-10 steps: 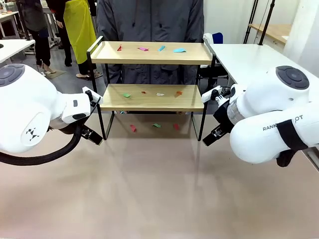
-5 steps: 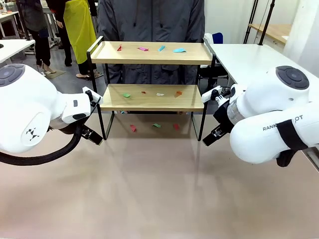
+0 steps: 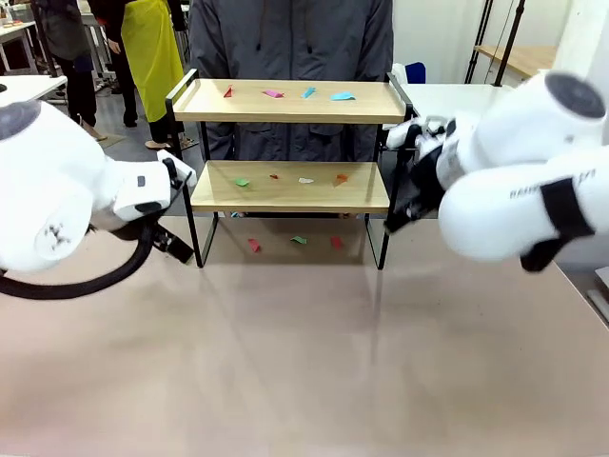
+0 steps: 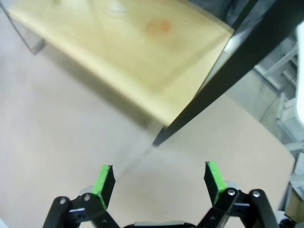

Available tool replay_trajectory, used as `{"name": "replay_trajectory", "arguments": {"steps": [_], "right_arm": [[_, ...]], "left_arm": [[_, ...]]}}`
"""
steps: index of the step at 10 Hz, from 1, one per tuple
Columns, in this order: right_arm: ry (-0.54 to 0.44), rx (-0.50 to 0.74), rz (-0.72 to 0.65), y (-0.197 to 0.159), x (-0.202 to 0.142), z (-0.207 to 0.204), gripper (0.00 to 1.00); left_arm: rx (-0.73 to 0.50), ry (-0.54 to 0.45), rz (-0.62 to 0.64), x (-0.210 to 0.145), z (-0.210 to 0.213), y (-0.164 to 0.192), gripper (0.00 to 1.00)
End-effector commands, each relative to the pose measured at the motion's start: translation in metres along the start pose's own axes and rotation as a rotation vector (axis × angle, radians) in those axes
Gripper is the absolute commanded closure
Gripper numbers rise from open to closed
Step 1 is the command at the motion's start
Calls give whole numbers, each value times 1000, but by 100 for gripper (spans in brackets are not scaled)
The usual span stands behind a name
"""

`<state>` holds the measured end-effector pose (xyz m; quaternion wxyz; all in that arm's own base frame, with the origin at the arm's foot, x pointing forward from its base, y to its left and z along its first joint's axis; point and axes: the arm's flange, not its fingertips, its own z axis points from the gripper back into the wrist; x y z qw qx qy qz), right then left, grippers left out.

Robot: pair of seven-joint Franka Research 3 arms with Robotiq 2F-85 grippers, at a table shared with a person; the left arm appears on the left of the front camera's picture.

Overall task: Clean the shelf.
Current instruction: Pick up the Duster handed by the human.

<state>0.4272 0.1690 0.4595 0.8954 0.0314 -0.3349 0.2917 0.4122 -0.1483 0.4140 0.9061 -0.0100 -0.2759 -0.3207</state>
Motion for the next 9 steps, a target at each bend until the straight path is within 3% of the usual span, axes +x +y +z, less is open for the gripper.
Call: {"name": "replay_trajectory", "arguments": {"steps": [1, 5, 7, 9], "right_arm": [[-39, 99, -23, -42, 18, 27, 0], [-168, 261, 24, -156, -14, 51, 0], [-244, 375, 91, -214, -43, 42, 0], [-343, 468, 99, -260, -73, 18, 0]], "left_arm": [[-114, -16, -80, 15, 51, 47, 0], [-470, -187, -326, -14, 82, 164, 0], [-500, -263, -407, -29, 80, 200, 0], [-524, -326, -402, -37, 65, 221, 0]]}}
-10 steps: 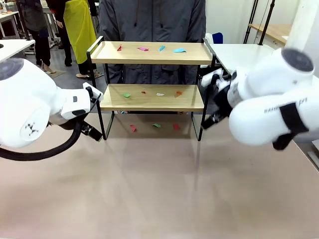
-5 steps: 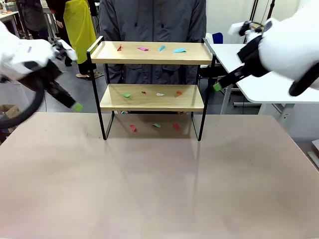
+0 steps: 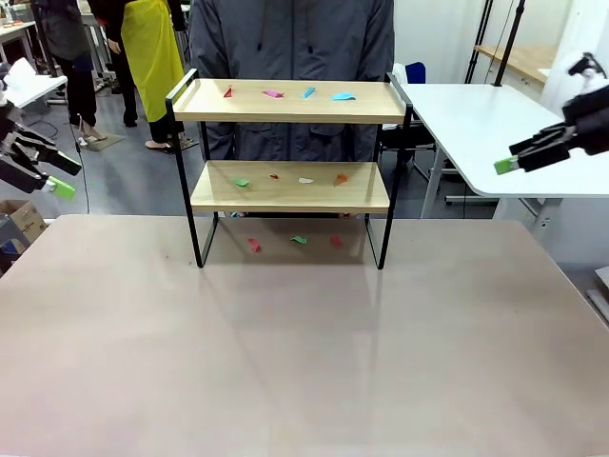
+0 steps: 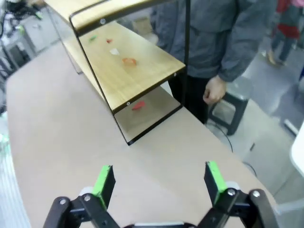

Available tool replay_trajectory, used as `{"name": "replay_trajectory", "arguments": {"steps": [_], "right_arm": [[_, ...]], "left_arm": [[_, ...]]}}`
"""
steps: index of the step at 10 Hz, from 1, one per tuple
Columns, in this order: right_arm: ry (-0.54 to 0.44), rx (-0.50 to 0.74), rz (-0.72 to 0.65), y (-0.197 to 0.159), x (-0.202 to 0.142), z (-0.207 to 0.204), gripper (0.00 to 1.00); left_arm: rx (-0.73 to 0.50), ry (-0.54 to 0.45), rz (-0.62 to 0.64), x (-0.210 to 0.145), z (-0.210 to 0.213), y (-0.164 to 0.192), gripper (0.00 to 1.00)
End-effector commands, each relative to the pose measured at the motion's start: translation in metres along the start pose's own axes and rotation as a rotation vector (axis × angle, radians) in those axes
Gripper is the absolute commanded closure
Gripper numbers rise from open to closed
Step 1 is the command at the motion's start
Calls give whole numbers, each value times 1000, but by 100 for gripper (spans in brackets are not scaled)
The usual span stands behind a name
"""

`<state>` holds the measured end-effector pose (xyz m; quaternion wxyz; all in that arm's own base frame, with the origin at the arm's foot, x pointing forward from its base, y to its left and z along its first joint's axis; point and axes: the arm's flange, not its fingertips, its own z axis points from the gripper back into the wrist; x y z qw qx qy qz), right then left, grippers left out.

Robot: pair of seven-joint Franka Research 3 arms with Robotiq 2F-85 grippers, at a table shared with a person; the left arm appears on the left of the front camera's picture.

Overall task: Clean the shelf.
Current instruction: Pick up the Duster handed by the human.

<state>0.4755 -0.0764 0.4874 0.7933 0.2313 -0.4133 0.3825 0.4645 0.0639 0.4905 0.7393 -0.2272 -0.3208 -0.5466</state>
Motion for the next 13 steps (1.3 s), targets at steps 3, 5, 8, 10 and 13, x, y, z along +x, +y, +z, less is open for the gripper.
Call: {"name": "replay_trajectory", "arguments": {"steps": [3, 5, 8, 10, 13], "right_arm": [[0, 0, 0, 0, 0, 0, 0], [0, 0, 0, 0, 0, 0, 0], [-67, 42, 7, -34, -12, 1, 0], [-194, 119, -20, -92, -48, 4, 0], [-397, 150, -33, -144, -90, 3, 0]], "left_arm": [[0, 0, 0, 0, 0, 0, 0], [0, 0, 0, 0, 0, 0, 0], [-92, -83, -10, -18, 9, 27, 0], [-217, -274, -31, -50, 18, 71, 0], [-277, -485, -115, -92, 15, 108, 0]]}}
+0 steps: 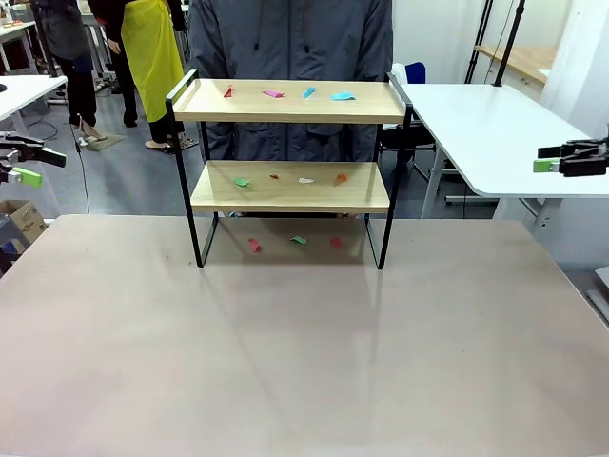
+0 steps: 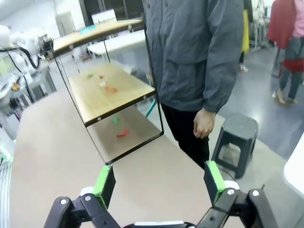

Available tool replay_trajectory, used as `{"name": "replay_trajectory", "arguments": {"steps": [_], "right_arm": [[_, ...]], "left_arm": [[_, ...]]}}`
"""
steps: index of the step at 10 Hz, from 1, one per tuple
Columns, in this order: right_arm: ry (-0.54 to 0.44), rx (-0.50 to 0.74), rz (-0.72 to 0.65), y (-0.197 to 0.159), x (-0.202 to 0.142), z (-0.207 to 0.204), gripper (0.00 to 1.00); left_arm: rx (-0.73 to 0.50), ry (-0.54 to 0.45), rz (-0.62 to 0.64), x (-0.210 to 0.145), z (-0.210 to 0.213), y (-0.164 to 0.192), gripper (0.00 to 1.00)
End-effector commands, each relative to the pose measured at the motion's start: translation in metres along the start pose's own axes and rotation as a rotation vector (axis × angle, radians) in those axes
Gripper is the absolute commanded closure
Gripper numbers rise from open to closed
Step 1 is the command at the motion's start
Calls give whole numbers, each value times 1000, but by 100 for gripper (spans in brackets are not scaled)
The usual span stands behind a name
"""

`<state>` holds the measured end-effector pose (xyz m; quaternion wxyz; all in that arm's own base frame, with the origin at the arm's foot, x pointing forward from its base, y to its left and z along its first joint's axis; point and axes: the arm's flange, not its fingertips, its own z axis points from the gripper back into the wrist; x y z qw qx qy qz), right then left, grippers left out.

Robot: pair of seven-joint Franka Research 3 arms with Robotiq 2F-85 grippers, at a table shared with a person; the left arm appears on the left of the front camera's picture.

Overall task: Clean the shelf.
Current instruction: Pick up the Duster handed by the human.

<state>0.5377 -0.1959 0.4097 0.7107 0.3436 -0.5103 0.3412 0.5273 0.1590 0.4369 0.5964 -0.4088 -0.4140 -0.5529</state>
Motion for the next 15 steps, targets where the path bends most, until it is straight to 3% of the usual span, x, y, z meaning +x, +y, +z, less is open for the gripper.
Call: {"name": "replay_trajectory", "arguments": {"steps": [1, 4, 6, 14, 15], "right_arm": [[-111, 24, 32, -35, -10, -2, 0], [-214, -3, 30, -61, -32, 4, 0], [-268, -20, 34, -69, -39, 7, 0], [-239, -57, 41, -80, -44, 7, 0], [-196, -18, 19, -78, -43, 6, 0]], "left_arm": [[-26, -91, -61, -21, 10, 29, 0], [89, -210, -134, -55, 17, 46, 0], [136, -233, -176, -68, 16, 53, 0], [138, -259, -128, -82, 14, 55, 0], [145, -281, -115, -79, 13, 53, 0]]}}
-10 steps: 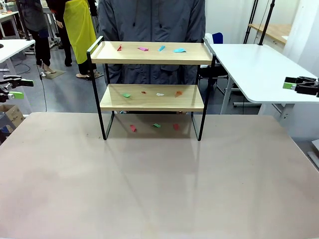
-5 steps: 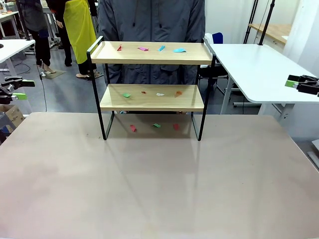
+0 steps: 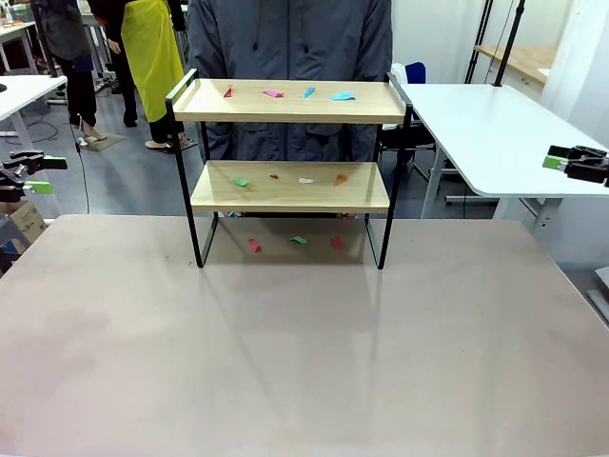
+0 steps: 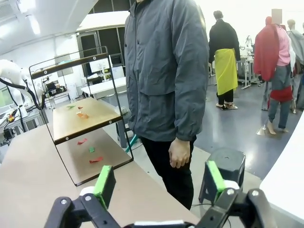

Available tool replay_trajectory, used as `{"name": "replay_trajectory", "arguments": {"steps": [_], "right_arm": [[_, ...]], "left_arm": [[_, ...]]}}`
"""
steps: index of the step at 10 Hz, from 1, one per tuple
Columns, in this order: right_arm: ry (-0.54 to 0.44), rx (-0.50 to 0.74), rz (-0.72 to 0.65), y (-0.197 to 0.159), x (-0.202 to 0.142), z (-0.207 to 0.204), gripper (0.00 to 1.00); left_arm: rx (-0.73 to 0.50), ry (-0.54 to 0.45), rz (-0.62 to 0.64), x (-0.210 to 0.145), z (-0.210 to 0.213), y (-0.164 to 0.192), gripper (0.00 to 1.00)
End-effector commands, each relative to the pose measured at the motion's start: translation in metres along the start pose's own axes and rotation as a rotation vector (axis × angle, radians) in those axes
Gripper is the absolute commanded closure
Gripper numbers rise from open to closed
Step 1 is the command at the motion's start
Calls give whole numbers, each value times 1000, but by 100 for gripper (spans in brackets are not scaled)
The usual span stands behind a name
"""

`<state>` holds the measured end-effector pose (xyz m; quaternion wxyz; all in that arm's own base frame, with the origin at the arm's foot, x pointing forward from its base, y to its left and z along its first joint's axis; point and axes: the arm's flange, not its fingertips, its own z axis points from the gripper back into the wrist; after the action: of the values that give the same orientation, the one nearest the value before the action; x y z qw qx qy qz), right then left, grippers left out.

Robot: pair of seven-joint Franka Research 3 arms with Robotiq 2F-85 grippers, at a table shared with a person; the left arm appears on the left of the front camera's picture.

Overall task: Clean the shelf.
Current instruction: Pick up the Duster handed by the human.

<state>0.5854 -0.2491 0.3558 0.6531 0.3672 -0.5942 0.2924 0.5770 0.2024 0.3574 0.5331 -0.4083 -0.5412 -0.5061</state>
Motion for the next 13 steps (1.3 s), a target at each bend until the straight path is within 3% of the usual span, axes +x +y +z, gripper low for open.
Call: {"name": "replay_trajectory", "arguments": {"steps": [1, 13], "right_arm": [[-8, -5, 0, 0, 1, 0, 0], [-8, -5, 0, 0, 1, 0, 0]], "left_arm": [[-4, 6, 1, -1, 0, 0, 0], [-4, 6, 1, -1, 0, 0, 0]]}}
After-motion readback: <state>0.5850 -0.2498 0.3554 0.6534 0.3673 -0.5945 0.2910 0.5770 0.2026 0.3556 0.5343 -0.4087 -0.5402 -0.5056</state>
